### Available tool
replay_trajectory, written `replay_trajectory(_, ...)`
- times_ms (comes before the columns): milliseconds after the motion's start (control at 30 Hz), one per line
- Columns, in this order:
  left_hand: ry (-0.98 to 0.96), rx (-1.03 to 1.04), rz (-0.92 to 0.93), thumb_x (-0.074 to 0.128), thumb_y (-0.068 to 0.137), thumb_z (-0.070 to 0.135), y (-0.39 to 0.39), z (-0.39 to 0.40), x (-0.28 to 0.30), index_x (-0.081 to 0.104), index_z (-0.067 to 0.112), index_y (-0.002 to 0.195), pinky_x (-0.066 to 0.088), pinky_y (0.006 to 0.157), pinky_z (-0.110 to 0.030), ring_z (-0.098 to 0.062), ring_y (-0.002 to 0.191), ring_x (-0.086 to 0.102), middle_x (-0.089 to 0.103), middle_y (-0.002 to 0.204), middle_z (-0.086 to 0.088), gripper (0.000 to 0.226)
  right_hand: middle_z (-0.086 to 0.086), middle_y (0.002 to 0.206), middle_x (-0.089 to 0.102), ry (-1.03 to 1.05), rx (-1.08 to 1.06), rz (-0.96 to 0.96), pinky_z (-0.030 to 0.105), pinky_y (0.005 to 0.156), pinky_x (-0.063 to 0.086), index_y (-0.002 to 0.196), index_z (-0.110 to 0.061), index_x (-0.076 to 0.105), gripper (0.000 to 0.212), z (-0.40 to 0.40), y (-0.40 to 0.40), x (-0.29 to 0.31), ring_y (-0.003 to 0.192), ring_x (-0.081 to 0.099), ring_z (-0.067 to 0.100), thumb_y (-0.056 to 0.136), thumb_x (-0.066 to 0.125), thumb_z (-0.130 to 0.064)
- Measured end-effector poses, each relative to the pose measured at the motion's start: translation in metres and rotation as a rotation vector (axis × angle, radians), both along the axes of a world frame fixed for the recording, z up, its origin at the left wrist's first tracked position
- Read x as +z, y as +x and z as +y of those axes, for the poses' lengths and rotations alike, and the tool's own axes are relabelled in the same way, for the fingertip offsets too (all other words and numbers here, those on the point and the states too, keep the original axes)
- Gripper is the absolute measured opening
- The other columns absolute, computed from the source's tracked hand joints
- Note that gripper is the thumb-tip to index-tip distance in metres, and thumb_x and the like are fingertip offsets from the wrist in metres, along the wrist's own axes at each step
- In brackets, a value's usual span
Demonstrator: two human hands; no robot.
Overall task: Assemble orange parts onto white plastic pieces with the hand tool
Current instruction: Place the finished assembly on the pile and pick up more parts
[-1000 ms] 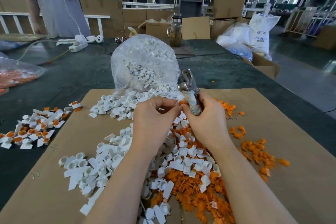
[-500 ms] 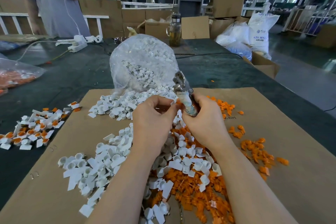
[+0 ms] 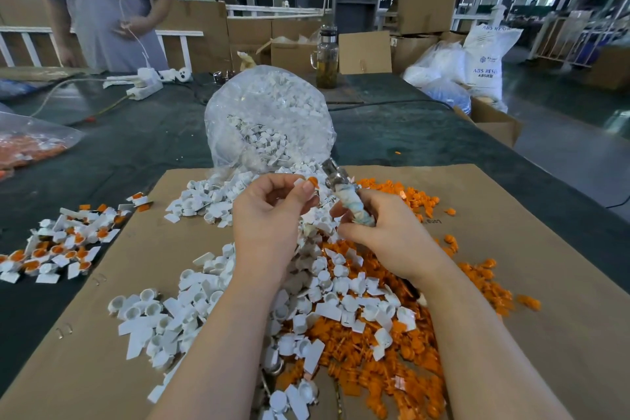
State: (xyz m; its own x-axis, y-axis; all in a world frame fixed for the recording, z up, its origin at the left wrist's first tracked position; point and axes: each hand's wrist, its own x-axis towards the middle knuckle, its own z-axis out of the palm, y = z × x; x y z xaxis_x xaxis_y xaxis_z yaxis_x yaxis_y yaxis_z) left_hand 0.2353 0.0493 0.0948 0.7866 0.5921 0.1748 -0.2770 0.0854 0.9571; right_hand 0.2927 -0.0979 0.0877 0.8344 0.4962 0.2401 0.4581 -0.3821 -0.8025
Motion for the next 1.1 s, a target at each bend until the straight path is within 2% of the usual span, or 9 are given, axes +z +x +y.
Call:
replay_trajectory(67,-0.002,-0.001,-0.010,0.073,0.085,0.005,0.000,0.001,0.000,0.069,0.015,0.082,0.055,0.064,-0.015,-0.011,0.068,0.073,0.074,0.068,0.005,0.011,-0.008,0.080,0.065,-0.021,0.028,0.005,0.029,0.066,0.050,0.094,-0.022,0.065,0.013,0.001,-0.001,0.000,0.067,0.060,0.003,0.083,0.072,-0.020)
replay_trajectory(133,0.007,0.002,-0.013,0.074,0.085,0.006,0.000,0.001,0.000,0.069,0.015,0.082,0.054,0.063,-0.015,-0.010,0.068,0.073,0.074,0.068,0.006,0.011,-0.009,0.081,0.066,-0.019,0.027,0.002,0.026,0.065,0.049,0.096,-0.023,0.066,0.013,0.002,-0.002,0.000,0.069,0.060,0.002,0.084,0.071,-0.021)
replay_trajectory(367,0.048,0.022,-0.014,0.075,0.085,0.007,0.000,0.001,-0.001,0.069,0.016,0.081,0.054,0.063,-0.015,-0.011,0.068,0.073,0.074,0.069,0.006,0.012,-0.001,0.077,0.064,0.012,0.007,-0.014,0.035,0.065,0.048,0.089,-0.018,0.065,0.006,0.002,-0.004,0.002,0.066,0.059,0.012,0.086,0.070,-0.020)
replay_trajectory(467,0.050,0.022,-0.022,0.074,0.085,0.008,0.001,0.001,0.000,0.069,0.016,0.082,0.054,0.063,-0.014,-0.010,0.068,0.073,0.074,0.069,0.007,0.010,-0.009,0.070,0.061,-0.045,0.061,-0.002,0.023,0.056,0.042,0.086,-0.022,0.062,0.009,0.002,-0.003,0.001,0.058,0.054,0.001,0.085,0.071,-0.020)
replay_trajectory(600,0.040,-0.006,-0.050,0.072,0.086,0.005,0.000,0.002,0.000,0.069,0.014,0.083,0.052,0.062,-0.012,-0.006,0.064,0.070,0.072,0.067,0.007,0.010,-0.022,0.066,0.061,-0.063,0.116,0.030,0.012,0.055,0.040,0.084,-0.034,0.057,0.020,0.004,-0.004,0.002,0.060,0.057,-0.005,0.086,0.071,-0.020)
replay_trajectory(700,0.036,-0.026,-0.057,0.072,0.086,0.003,-0.001,0.003,0.000,0.069,0.013,0.083,0.052,0.062,-0.013,-0.006,0.063,0.070,0.072,0.067,0.006,0.011,-0.019,0.066,0.061,-0.083,0.114,-0.002,0.016,0.055,0.040,0.082,-0.034,0.057,0.020,0.005,-0.004,0.002,0.058,0.055,-0.002,0.087,0.069,-0.019)
replay_trajectory(800,0.009,-0.050,-0.063,0.071,0.086,0.001,0.000,0.005,0.000,0.068,0.012,0.081,0.054,0.063,-0.015,-0.007,0.063,0.069,0.072,0.066,0.006,0.013,-0.010,0.070,0.059,-0.091,0.115,-0.020,0.026,0.056,0.043,0.087,-0.025,0.062,0.011,0.006,-0.004,0.001,0.055,0.052,0.001,0.088,0.065,-0.015)
replay_trajectory(967,-0.007,-0.061,-0.071,0.069,0.086,-0.002,0.001,0.006,-0.001,0.067,0.010,0.080,0.056,0.064,-0.018,-0.006,0.060,0.066,0.070,0.064,0.006,0.013,-0.010,0.067,0.057,-0.097,0.082,-0.053,0.016,0.047,0.039,0.080,-0.029,0.058,0.018,0.007,-0.005,-0.002,0.053,0.053,-0.001,0.089,0.063,-0.015)
replay_trajectory(1100,-0.006,-0.044,-0.069,0.069,0.086,-0.002,0.002,0.007,-0.002,0.068,0.011,0.080,0.054,0.063,-0.017,-0.004,0.058,0.065,0.070,0.063,0.007,0.014,-0.006,0.070,0.059,-0.145,0.055,-0.101,0.020,0.047,0.039,0.082,-0.021,0.059,0.010,0.011,-0.001,-0.006,0.054,0.050,0.002,0.090,0.063,-0.017)
